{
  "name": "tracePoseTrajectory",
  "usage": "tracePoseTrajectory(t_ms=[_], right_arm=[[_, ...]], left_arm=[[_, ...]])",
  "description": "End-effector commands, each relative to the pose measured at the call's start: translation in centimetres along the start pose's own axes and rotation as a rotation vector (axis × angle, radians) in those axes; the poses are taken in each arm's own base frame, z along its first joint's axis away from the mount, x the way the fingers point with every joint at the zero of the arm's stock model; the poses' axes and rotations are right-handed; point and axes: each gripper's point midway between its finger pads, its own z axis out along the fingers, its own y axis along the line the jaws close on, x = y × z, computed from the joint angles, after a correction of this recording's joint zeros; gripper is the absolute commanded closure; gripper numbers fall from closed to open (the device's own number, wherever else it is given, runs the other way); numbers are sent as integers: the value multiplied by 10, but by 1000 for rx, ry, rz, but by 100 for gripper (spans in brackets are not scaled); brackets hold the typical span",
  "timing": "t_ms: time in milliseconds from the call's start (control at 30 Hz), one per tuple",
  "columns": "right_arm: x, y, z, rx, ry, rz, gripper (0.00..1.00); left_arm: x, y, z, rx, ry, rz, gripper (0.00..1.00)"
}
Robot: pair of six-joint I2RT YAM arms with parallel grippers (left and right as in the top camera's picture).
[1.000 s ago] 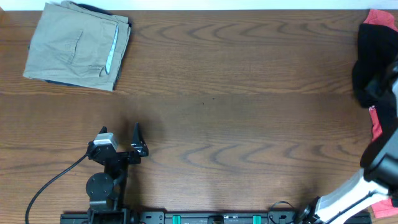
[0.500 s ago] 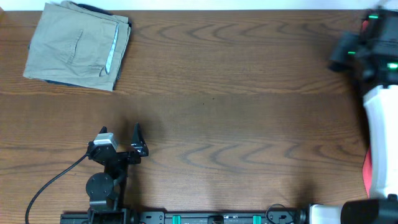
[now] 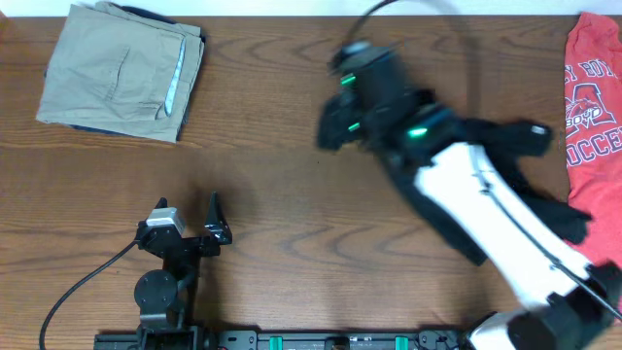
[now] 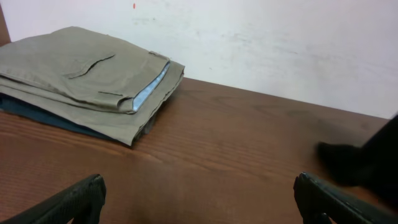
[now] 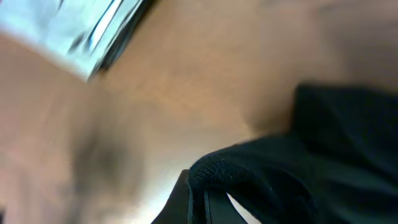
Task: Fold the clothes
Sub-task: 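Lift the black shirt with the right gripper and drag it to table center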
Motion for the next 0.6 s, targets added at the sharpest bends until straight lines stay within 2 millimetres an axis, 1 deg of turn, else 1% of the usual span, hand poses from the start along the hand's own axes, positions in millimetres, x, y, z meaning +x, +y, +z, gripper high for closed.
tracePoseTrajectory(t_ms=[0,67,100,200,233,267,333,367,467,533,567], right_arm=[[37,54,23,-173,141,-42,99],[60,77,32,-260,223,-85,99],[69,84,34,-279,253,-100,99],[94,91,36,-283,328,-170,99],[98,90,35,-278,341,-182,97],[102,87,33,-266,359,-186,91],[103,75,27,-216,377,-181,78],[101,66,23,-184,374,-175,66],[87,38,9,-87,338,-125,1],[74,19,-5,-34,297,-98,1],[65,6,-15,-2,267,-74,1]], left_arm=[[15,4,1,-10,41,6,2],[15,4,1,-10,41,6,2],[15,4,1,-11,42,6,2],[15,4,1,-11,42,6,2],[15,4,1,-10,41,6,2],[15,4,1,-10,41,6,2],[15,4,1,-10,41,6,2],[15,4,1,-11,42,6,2],[15,4,1,-11,42,6,2],[15,4,1,-11,41,6,2],[15,4,1,-10,41,6,2]])
